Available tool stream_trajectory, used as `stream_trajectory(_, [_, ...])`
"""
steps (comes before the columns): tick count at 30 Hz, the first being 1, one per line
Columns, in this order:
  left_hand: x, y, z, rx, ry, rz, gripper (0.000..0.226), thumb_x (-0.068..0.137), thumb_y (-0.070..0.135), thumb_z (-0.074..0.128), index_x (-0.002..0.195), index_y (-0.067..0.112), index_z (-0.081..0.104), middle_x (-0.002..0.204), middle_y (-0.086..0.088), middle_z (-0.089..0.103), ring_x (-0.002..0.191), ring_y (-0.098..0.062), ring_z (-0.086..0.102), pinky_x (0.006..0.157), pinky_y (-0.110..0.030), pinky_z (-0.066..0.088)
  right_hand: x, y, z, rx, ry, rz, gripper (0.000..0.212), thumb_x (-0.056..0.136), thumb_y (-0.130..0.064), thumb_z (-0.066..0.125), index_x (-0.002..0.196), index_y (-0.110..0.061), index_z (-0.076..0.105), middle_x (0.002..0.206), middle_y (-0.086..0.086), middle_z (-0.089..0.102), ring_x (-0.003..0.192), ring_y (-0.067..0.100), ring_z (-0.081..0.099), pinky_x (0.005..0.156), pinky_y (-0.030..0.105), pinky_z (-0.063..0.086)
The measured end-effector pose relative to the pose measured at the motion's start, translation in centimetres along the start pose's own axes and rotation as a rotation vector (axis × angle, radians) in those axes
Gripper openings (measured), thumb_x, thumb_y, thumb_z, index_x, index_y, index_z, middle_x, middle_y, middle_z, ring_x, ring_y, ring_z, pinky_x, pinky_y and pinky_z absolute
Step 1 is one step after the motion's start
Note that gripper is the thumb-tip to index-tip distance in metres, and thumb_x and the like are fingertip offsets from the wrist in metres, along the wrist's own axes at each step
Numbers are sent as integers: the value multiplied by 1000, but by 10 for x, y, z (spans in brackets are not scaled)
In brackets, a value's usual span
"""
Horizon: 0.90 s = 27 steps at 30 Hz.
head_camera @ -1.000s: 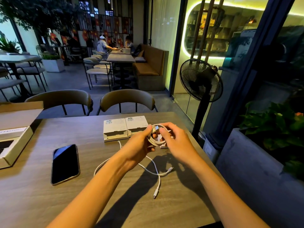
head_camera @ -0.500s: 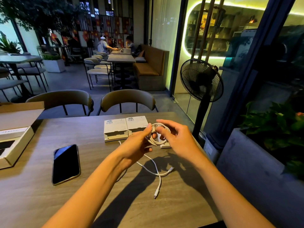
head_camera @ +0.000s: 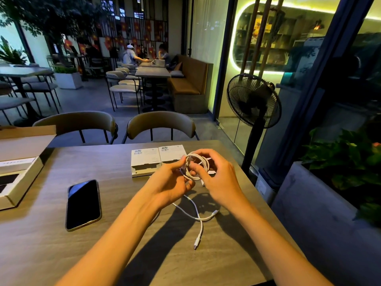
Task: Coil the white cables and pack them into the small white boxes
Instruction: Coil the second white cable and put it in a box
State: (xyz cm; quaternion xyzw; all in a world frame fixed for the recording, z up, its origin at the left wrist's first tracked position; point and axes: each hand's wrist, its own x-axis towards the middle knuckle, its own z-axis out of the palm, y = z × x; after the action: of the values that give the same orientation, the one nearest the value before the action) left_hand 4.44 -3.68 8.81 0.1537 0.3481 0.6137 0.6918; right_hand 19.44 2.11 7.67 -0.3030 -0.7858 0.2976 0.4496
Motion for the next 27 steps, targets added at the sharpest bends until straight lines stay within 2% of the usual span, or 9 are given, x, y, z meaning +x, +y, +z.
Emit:
stream_trajectory(3, [-2, -3, -2, 17, -21, 33, 26, 97, 23, 59, 114, 5, 68, 97, -14, 66, 75, -17, 60, 70, -27, 43, 0, -1, 2, -13, -26, 40, 43, 99, -32, 65, 139, -28, 51, 113, -7, 68, 99, 3, 69, 79, 16, 58])
stream_trajectory(7, [-4, -2, -3, 187, 35, 136, 25, 97, 29, 62, 110, 10, 70, 88, -8, 71, 76, -13, 60, 68, -24, 46, -1, 3, 5, -72, -54, 48, 35, 98, -44, 60, 128, -24, 58, 111, -6, 69, 96, 4, 68, 77, 18, 59])
stream_trajectory(9, [-3, -2, -6, 355, 80, 209, 25, 96, 34, 63, 106, 14, 73, 94, -6, 72, 88, -17, 60, 75, -28, 44, -1, 5, 6, -85, -46, 43, 35, 97, -43, 62, 126, -23, 61, 114, -5, 68, 100, 7, 67, 80, 22, 60])
stream_trajectory(12, [-1, -2, -10, 521, 130, 293, 28, 95, 39, 61, 105, 17, 75, 110, -8, 73, 109, -23, 60, 96, -39, 42, -1, 2, 5, -70, -47, 38, 45, 96, -37, 67, 138, -24, 57, 123, -7, 63, 108, 7, 63, 86, 19, 58])
stream_trajectory(14, [1, -1, -12, 656, 157, 364, 35, 97, 41, 57, 105, 13, 74, 112, -14, 70, 104, -23, 59, 95, -39, 43, -1, -1, 3, 3, -54, 70, 44, 94, -34, 71, 136, -25, 61, 121, -9, 66, 106, 6, 66, 87, 22, 59])
stream_trajectory(16, [3, -1, -13, 802, 169, 434, 39, 100, 41, 52, 103, 8, 72, 105, -16, 67, 93, -22, 57, 87, -36, 47, 2, -4, -1, 77, -50, 125, 30, 91, -33, 75, 119, -22, 71, 109, -8, 74, 97, 6, 71, 83, 25, 61])
stream_trajectory(20, [5, 0, -14, 945, 114, 525, 34, 99, 36, 53, 97, 7, 72, 81, 4, 66, 76, -8, 57, 71, -21, 46, 11, 0, -11, 83, -147, 259, 17, 87, -29, 81, 98, -21, 71, 93, -3, 76, 81, 11, 74, 77, 28, 62])
stream_trajectory(23, [9, 5, -15, 1013, 50, 511, 29, 97, 35, 57, 92, 11, 73, 77, 7, 68, 68, 0, 61, 65, -16, 49, 14, 3, -16, 97, -282, 320, 17, 87, -23, 80, 97, -19, 66, 91, 3, 76, 80, 17, 75, 81, 35, 64])
stream_trajectory(27, [18, 8, -21, 1110, -6, 525, 19, 95, 37, 58, 88, 25, 71, 72, 7, 67, 68, -2, 60, 72, -22, 48, 15, 9, -18, 175, -342, 396, 27, 89, -21, 79, 113, -19, 67, 93, 6, 79, 89, 19, 77, 85, 37, 63])
